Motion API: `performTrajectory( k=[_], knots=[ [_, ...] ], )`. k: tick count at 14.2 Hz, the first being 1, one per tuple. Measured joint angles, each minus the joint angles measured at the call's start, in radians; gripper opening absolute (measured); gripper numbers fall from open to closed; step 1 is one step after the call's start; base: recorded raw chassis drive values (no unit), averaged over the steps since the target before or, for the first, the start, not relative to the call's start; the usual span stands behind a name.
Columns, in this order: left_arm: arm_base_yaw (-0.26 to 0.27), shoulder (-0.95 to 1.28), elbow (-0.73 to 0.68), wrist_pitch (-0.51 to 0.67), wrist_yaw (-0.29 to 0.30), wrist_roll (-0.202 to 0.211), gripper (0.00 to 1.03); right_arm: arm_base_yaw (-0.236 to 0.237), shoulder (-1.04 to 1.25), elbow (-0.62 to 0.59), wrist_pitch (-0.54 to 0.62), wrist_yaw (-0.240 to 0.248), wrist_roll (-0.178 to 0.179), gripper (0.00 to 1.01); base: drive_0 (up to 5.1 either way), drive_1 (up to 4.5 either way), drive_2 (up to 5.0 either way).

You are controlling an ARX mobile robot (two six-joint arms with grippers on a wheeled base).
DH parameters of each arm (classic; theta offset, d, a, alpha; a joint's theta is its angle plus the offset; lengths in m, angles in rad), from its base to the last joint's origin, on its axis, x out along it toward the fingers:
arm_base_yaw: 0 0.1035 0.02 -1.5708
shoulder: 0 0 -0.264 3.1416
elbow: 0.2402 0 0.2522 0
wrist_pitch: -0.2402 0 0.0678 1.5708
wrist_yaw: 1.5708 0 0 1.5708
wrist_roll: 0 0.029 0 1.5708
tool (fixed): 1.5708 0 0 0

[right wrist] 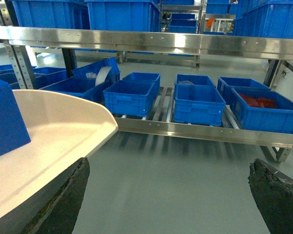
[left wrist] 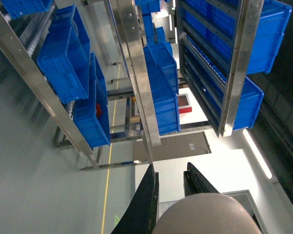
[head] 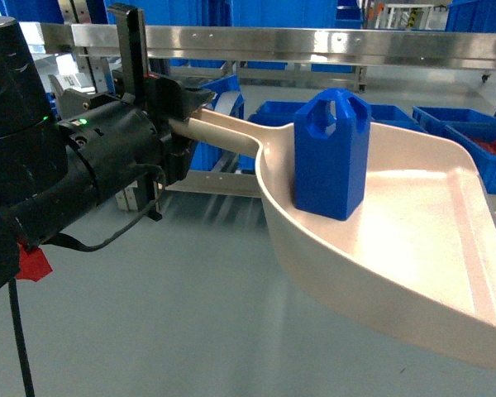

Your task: Place part in tray to right shelf

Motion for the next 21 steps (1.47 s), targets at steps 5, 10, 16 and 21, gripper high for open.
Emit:
performTrajectory(
  k=[5, 10, 16, 21],
  knots=[
    [0.000, 0.000, 0.000, 0.000, 0.000, 0.000, 0.13, 0.000, 0.000, 0.000, 0.000, 0.000, 0.000, 0.98, -1.5, -1.49, -1.5],
    [-0.010, 0.000, 0.000, 0.000, 0.007, 0.000, 0.13, 0.000, -0.002, 0.000, 0.000, 0.000, 0.000, 0.98, -1.2, -1.18, -1.2],
    [-0.002, 0.000, 0.000, 0.000, 0.003, 0.000, 0.13, 0.000, 0.000, 0.000, 0.000, 0.000, 0.000, 0.98, 0.0, 0.00, 0.0],
    [-0.002, 0.000, 0.000, 0.000, 0.003, 0.000, 0.13, 0.000, 0.000, 0.000, 0.000, 0.000, 0.000, 0.98, 0.0, 0.00, 0.0]
  ],
)
